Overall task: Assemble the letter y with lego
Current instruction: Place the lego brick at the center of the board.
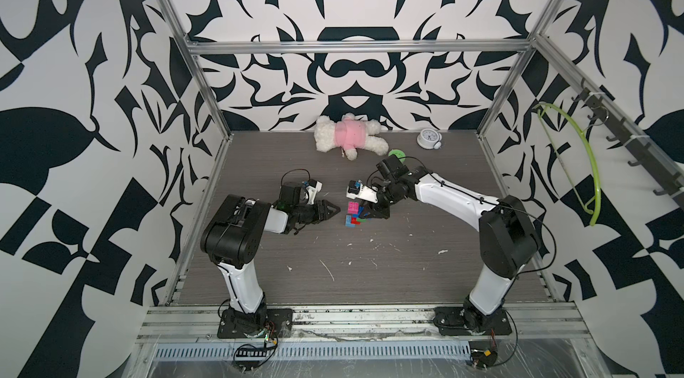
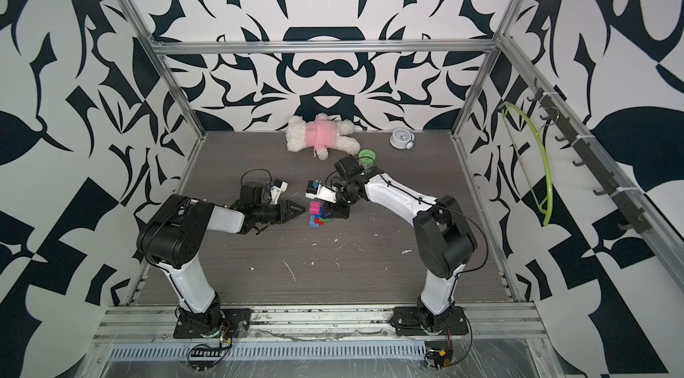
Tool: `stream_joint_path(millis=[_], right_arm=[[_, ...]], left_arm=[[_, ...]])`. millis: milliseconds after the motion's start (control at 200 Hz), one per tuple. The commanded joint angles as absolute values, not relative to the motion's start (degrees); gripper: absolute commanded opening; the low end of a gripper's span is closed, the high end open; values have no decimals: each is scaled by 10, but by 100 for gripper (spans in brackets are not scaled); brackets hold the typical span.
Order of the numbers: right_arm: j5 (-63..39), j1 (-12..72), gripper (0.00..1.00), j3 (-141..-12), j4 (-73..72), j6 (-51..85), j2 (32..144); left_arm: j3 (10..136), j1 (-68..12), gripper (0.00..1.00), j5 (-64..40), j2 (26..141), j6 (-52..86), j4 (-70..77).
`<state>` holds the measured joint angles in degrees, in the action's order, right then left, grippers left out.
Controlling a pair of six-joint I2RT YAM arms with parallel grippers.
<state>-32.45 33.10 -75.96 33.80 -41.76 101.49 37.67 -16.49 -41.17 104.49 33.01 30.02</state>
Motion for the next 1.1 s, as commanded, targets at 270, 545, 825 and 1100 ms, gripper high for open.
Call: stream_joint_path(millis=[270, 545, 825, 1100], right_arm=[[-472, 302, 32, -867, 547, -446, 1036], [-508, 300, 33, -954, 665, -478, 1132], [-509, 298, 34, -1034, 738, -488, 1223], [-520, 289, 36, -1077, 782, -496, 1283]], left_arm=[[362, -144, 53, -387, 1027, 323, 243], [362, -121, 53, -388, 1014, 323, 236], [360, -114, 53, -390, 1012, 322, 234], [358, -110, 53, -392, 1012, 321, 232]])
